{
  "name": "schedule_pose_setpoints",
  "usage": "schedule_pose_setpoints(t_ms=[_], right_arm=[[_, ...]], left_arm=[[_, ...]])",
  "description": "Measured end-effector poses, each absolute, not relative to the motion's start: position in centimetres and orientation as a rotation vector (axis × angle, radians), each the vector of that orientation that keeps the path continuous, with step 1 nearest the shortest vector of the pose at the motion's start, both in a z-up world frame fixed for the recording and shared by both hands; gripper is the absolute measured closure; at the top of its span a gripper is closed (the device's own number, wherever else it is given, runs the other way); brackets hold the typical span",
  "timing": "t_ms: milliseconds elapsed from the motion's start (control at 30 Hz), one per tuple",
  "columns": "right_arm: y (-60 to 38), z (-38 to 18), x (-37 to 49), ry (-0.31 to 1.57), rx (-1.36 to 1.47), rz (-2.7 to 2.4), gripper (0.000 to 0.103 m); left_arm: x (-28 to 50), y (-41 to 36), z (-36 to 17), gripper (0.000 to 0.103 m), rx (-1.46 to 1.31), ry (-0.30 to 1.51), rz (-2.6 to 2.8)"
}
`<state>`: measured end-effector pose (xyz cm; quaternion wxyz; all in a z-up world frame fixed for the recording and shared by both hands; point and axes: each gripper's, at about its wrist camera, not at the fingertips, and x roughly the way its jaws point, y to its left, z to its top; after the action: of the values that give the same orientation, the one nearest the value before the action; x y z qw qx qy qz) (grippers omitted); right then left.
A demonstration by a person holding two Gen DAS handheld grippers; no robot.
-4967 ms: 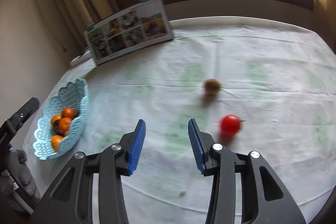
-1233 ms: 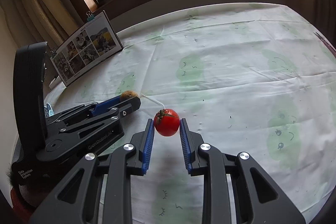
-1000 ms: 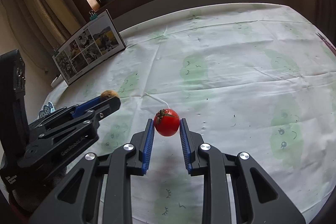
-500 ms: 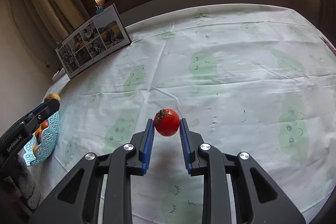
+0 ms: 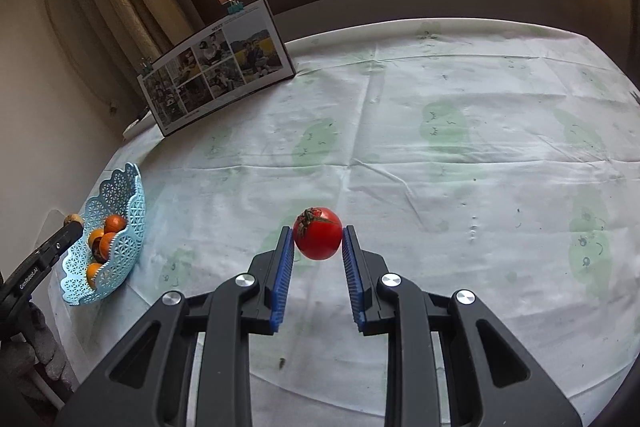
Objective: Organize fruits
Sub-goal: 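Carry the small brown fruit into the basket and open the left tool while the right holds the tomato, then lower the red tomato into the basket and open the right tool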
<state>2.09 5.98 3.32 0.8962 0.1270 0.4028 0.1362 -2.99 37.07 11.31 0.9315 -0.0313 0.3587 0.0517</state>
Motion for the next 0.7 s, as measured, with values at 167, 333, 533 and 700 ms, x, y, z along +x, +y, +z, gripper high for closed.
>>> schedule_pose_setpoints(t_ms=[167,333,533,700], right_arm=[[8.5,4.5,1.7,0.821,0.236,0.333,0.078],[11.3,5.5,1.4,0.812,0.203,0.384,0.078],[14.8,6.6,0.9,0.803,0.176,0.45,0.078],[18.4,7.5,0.6,0.798,0.136,0.519,0.078]], left_arm=[[-4.2,39.7,11.3,0.074,-0.085,0.735,0.144],[-4.9,41.5,11.1,0.047,-0.12,0.731,0.168],[-5.7,43.4,11.2,0.043,-0.147,0.711,0.202],[-6.5,44.9,11.1,0.04,-0.157,0.7,0.237]])
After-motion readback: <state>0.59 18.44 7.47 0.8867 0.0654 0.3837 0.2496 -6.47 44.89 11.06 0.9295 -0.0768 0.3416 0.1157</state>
